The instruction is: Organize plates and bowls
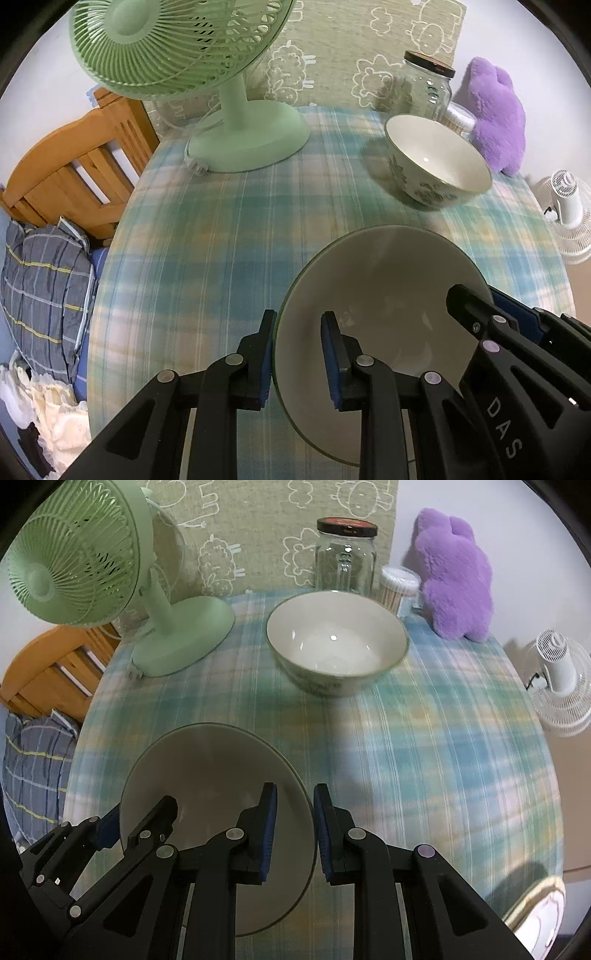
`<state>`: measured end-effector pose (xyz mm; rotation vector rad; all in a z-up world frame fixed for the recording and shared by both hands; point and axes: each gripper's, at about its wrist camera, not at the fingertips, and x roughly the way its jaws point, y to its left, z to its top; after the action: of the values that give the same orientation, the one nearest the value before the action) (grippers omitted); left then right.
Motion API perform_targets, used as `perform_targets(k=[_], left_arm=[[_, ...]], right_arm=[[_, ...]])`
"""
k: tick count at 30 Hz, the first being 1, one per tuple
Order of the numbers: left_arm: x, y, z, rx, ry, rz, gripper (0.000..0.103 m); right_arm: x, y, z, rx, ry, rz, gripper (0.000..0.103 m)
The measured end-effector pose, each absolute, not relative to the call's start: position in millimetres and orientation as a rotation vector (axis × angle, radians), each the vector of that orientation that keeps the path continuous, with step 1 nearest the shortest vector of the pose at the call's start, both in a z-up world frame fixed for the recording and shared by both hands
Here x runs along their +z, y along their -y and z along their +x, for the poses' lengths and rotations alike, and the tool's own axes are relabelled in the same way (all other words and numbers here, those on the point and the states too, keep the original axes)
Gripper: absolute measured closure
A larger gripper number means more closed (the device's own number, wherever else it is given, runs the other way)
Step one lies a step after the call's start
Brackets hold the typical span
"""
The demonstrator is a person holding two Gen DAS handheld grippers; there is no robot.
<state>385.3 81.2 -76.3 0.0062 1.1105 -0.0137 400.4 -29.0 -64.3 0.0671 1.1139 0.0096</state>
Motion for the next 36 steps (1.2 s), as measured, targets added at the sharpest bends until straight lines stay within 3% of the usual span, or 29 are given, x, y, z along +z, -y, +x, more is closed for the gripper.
perform_targets(k=[36], left_arm=[[0, -50, 254, -0.108, -1.054, 0.055, 0.081]], right_arm=[[17, 57, 251, -0.070, -1.059, 0.138, 0.079]])
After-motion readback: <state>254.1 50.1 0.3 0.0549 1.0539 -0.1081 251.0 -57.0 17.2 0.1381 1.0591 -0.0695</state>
